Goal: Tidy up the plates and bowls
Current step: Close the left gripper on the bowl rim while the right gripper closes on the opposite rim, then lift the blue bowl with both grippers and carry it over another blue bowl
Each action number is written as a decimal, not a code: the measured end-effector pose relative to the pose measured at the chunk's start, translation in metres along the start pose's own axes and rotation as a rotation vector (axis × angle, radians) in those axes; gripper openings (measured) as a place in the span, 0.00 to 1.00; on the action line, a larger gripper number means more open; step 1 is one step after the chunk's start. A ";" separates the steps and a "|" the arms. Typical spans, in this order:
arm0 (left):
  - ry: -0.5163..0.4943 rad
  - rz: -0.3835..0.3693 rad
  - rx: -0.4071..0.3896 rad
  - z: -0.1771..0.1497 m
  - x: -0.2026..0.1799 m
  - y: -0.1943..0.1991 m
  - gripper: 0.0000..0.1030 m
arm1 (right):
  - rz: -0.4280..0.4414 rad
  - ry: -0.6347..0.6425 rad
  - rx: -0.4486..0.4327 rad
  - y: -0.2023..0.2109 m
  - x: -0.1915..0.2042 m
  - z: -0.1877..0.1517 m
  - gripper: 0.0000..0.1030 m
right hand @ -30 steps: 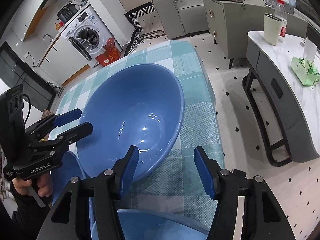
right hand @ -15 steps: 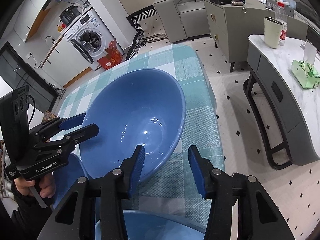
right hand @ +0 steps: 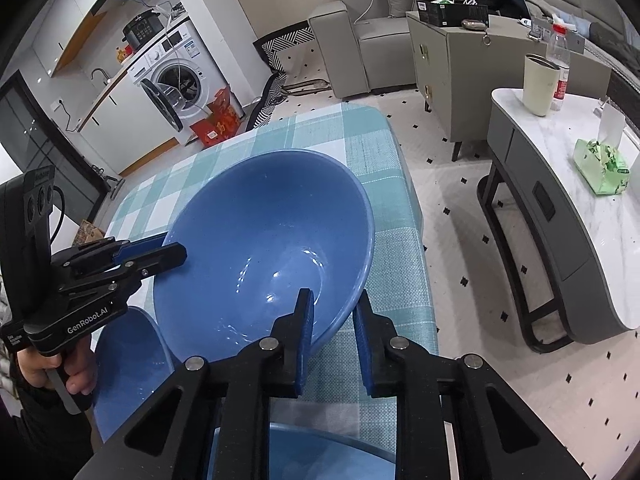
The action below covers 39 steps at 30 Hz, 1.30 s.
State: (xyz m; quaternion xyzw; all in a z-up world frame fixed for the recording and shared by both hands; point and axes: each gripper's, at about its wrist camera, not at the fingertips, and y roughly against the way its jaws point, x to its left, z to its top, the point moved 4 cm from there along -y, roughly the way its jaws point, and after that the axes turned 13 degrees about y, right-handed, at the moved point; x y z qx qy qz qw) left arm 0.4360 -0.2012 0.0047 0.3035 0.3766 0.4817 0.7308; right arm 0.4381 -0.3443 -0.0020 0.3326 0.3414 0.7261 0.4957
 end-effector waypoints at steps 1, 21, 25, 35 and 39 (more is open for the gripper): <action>0.000 -0.001 0.000 0.000 0.000 0.000 0.16 | -0.001 0.000 -0.002 0.000 0.000 0.000 0.19; -0.007 -0.002 -0.056 0.003 -0.007 0.027 0.15 | -0.030 0.028 -0.060 0.028 0.010 0.005 0.19; -0.010 -0.004 -0.071 0.003 -0.009 0.036 0.15 | -0.034 0.036 -0.071 0.036 0.012 0.005 0.19; -0.018 -0.006 -0.117 -0.001 -0.016 0.063 0.15 | -0.043 0.055 -0.110 0.062 0.022 0.003 0.19; -0.024 -0.004 -0.136 -0.006 -0.018 0.076 0.15 | -0.049 0.067 -0.128 0.075 0.031 0.000 0.19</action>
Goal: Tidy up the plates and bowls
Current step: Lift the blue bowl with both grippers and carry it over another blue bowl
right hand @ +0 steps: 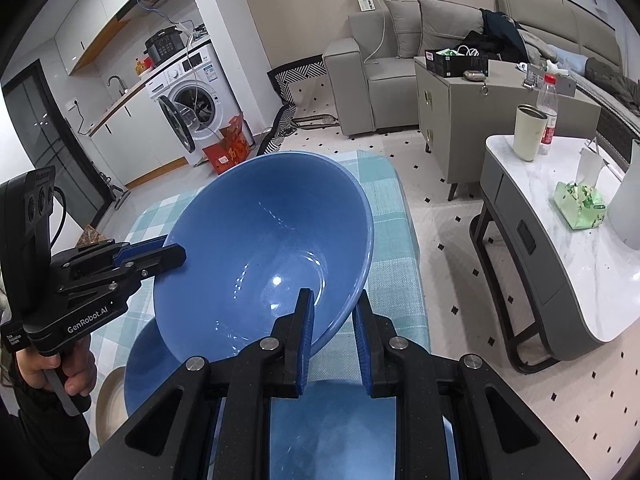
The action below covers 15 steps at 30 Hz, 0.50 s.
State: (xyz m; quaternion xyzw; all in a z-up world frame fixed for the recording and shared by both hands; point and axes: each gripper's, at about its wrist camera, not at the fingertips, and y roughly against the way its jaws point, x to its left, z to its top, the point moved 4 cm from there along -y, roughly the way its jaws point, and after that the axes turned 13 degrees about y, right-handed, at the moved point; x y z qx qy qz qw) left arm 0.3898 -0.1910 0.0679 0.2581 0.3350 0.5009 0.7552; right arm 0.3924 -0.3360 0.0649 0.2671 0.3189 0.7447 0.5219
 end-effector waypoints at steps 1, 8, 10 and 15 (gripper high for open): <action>-0.001 -0.001 -0.004 0.000 0.000 0.003 0.15 | -0.001 0.003 -0.004 0.003 0.001 0.000 0.19; -0.006 -0.001 -0.036 -0.007 -0.002 0.024 0.15 | -0.011 0.029 -0.031 0.024 0.014 -0.001 0.19; -0.006 0.000 -0.044 -0.009 -0.002 0.030 0.15 | -0.014 0.036 -0.037 0.029 0.019 -0.001 0.19; 0.001 0.003 -0.061 -0.015 0.000 0.043 0.15 | -0.015 0.049 -0.053 0.039 0.029 -0.004 0.19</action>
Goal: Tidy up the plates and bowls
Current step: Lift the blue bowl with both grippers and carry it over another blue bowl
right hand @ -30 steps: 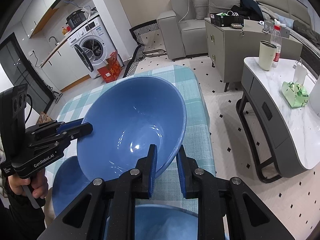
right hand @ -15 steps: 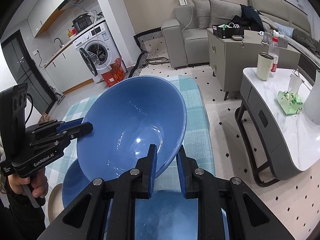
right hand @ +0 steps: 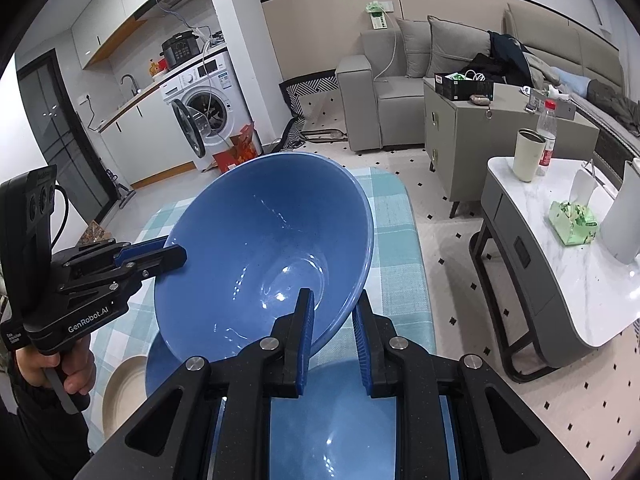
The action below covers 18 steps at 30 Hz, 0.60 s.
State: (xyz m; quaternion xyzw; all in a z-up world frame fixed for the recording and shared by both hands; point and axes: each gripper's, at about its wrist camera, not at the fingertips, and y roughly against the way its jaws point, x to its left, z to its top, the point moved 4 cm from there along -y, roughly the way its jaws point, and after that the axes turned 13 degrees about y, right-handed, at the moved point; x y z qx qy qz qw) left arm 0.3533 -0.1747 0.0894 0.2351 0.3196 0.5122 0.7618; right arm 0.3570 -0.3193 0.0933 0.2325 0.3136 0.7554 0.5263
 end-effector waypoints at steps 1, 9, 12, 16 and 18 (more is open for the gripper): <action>-0.001 0.003 -0.005 -0.001 0.000 0.004 0.15 | 0.001 0.003 -0.004 0.002 0.002 0.000 0.19; 0.004 0.024 -0.038 -0.009 0.004 0.028 0.15 | 0.012 0.038 -0.035 0.018 0.023 -0.001 0.19; 0.004 0.032 -0.047 -0.015 0.006 0.035 0.15 | 0.015 0.048 -0.043 0.022 0.031 -0.003 0.19; 0.004 0.037 -0.056 -0.021 0.007 0.043 0.15 | 0.018 0.059 -0.051 0.028 0.039 -0.007 0.19; 0.004 0.040 -0.063 -0.025 0.006 0.047 0.15 | 0.021 0.061 -0.055 0.030 0.041 -0.009 0.19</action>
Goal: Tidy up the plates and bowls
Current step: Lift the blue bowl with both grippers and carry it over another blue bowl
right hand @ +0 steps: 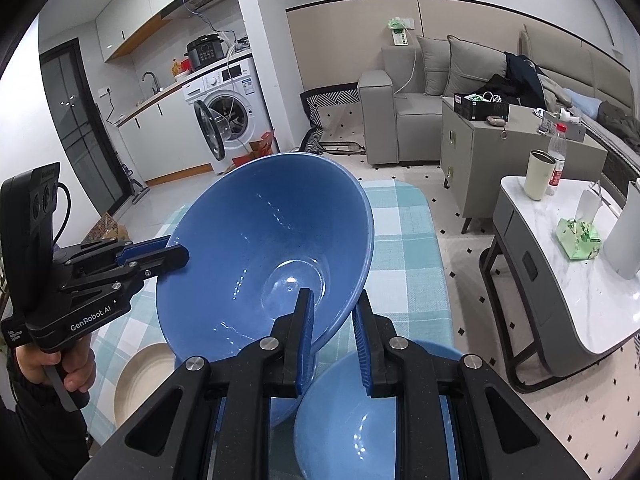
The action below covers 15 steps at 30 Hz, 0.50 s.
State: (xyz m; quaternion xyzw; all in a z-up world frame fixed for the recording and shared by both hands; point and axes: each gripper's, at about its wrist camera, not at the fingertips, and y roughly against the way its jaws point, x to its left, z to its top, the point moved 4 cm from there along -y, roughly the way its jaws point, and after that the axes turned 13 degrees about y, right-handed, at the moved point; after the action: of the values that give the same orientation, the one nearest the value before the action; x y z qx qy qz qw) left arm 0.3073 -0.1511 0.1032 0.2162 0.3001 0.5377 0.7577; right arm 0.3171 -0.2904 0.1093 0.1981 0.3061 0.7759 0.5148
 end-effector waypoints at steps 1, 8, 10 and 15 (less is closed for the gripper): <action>0.000 0.001 -0.004 -0.001 0.000 0.002 0.15 | 0.000 0.002 -0.002 0.001 0.001 -0.001 0.19; 0.006 0.012 -0.023 -0.011 0.003 0.012 0.15 | 0.002 0.024 -0.007 0.007 0.014 -0.007 0.19; 0.015 0.017 -0.024 -0.015 0.006 0.015 0.15 | 0.008 0.034 -0.011 0.008 0.018 -0.009 0.19; 0.023 0.032 -0.028 -0.021 0.010 0.021 0.15 | 0.022 0.054 -0.007 0.006 0.027 -0.011 0.19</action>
State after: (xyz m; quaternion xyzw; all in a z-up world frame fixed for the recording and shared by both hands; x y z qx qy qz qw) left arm 0.2810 -0.1349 0.0989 0.2041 0.2976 0.5562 0.7486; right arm 0.2957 -0.2707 0.1055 0.1789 0.3149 0.7876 0.4986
